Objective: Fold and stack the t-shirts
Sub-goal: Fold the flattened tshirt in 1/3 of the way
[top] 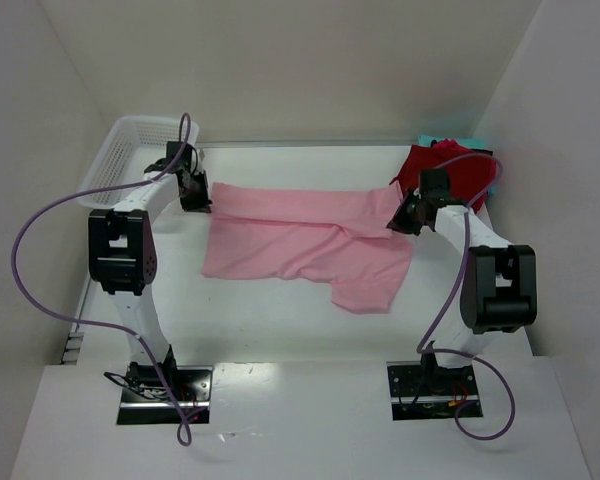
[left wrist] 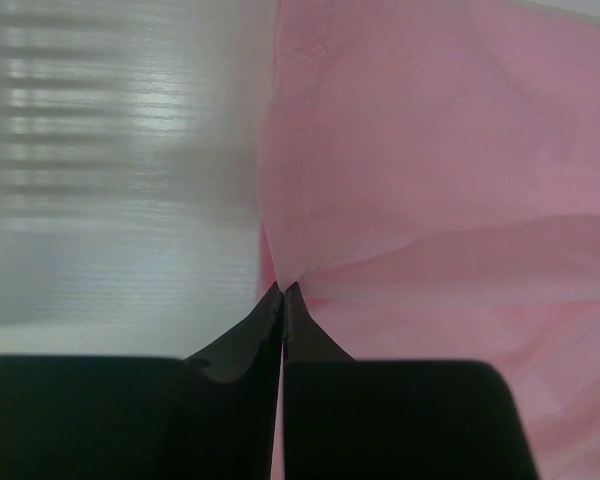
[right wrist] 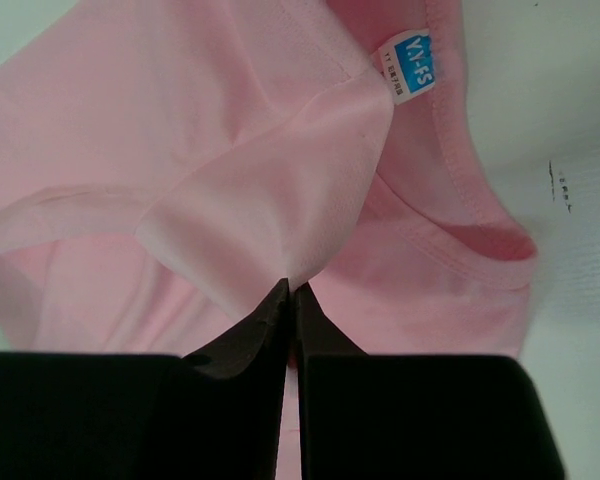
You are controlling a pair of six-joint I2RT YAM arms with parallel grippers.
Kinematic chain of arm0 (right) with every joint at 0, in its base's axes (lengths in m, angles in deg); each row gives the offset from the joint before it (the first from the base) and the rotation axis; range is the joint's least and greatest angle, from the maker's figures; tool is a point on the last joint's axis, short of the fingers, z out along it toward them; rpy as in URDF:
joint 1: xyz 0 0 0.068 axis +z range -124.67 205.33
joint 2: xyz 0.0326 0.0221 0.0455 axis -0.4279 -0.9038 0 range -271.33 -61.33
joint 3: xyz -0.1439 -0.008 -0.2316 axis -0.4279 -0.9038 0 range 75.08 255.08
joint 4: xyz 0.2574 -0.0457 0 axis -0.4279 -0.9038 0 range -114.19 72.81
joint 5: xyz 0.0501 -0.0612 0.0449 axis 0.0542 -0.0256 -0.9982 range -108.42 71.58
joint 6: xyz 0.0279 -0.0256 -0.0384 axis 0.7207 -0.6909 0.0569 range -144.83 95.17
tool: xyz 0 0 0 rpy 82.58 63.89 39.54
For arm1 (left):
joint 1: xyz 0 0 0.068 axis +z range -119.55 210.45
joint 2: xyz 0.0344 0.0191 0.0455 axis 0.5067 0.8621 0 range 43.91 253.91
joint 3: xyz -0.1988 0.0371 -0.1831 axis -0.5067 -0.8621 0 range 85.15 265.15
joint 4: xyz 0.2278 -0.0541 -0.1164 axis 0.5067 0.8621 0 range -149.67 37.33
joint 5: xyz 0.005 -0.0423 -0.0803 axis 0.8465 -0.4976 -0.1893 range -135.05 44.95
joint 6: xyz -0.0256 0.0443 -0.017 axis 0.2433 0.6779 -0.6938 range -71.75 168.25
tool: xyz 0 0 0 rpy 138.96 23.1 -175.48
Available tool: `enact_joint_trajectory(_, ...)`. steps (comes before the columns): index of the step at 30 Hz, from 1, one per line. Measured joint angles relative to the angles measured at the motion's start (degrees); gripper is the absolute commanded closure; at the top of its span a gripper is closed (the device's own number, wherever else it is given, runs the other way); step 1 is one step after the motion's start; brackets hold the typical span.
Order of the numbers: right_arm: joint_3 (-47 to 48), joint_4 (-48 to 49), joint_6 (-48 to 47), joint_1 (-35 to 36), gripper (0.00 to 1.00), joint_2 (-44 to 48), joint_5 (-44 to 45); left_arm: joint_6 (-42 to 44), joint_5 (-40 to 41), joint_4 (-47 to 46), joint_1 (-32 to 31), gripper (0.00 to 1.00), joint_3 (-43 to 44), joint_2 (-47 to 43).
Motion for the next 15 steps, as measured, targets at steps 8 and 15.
enact_joint_trajectory(8,0.0,-0.5,0.1,0.0,0.36,-1.6,1.5,0.0,0.1,0.0,0.0,0.45,0.0,0.2)
enact_joint_trajectory(15,4.1,-1.6,-0.4,-0.9,0.26,-1.6,3.0,-0.1,0.2,1.7,0.0,0.25,4.5,0.2)
